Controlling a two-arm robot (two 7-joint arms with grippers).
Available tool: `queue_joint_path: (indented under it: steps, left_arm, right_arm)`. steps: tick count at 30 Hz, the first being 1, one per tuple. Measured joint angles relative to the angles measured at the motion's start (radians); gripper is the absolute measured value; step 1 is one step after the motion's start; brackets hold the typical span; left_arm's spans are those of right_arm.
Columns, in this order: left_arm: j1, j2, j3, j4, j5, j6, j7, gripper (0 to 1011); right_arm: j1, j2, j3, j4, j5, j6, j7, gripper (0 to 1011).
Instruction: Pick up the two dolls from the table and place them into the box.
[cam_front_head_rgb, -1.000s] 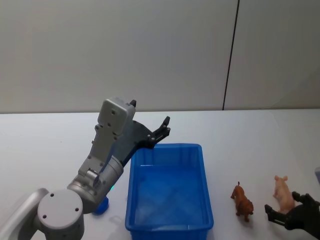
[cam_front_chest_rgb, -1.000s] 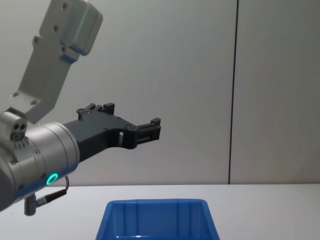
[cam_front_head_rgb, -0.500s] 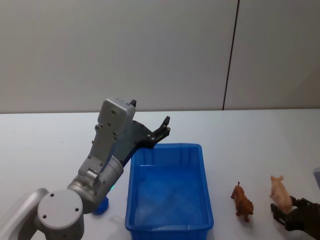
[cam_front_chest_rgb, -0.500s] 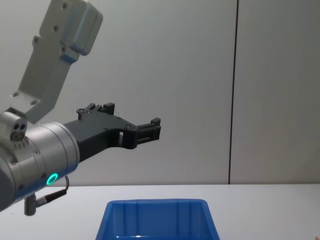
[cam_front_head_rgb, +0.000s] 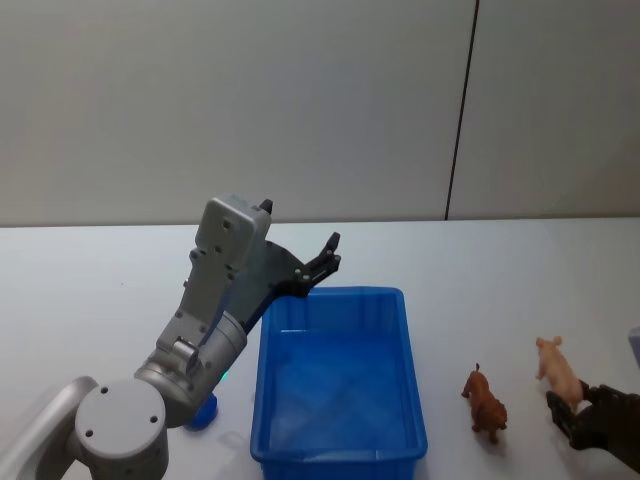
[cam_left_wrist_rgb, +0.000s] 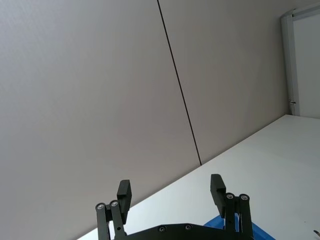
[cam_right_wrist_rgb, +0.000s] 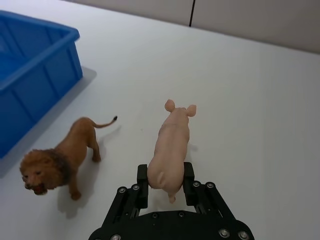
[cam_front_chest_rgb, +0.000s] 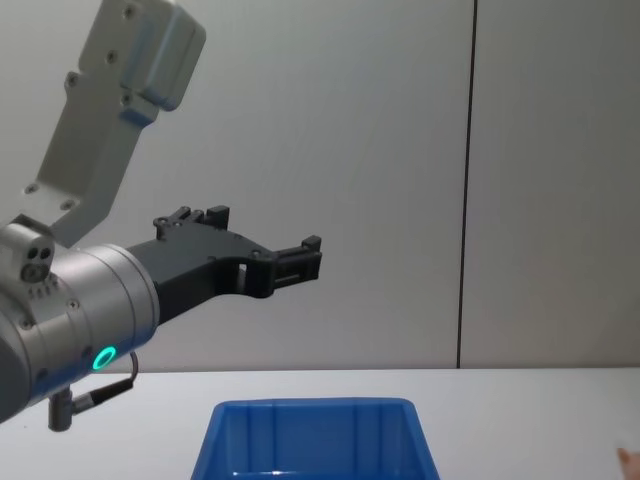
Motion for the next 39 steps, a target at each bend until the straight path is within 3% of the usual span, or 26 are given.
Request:
queue_joint_path:
  steps: [13, 18, 39]
  left_arm:
    - [0.0, 0.0, 0.0, 0.0, 0.0, 0.0, 0.0, 1001]
    - [0.0, 0.0, 0.0, 0.0, 0.0, 0.0, 0.0, 1001]
    - [0.0, 0.0, 0.0, 0.0, 0.0, 0.0, 0.0, 1001]
  right_arm:
    - [0.022, -0.011, -0.01, -0.047, -0.034, -0.099, 0.055, 381]
    - [0.044, -0.022, -0.021, -0.066, -0.049, -0.133, 0.11, 381]
    - [0.132, -0.092, -0.092, -0.078, -0.123, -0.151, 0.333, 381]
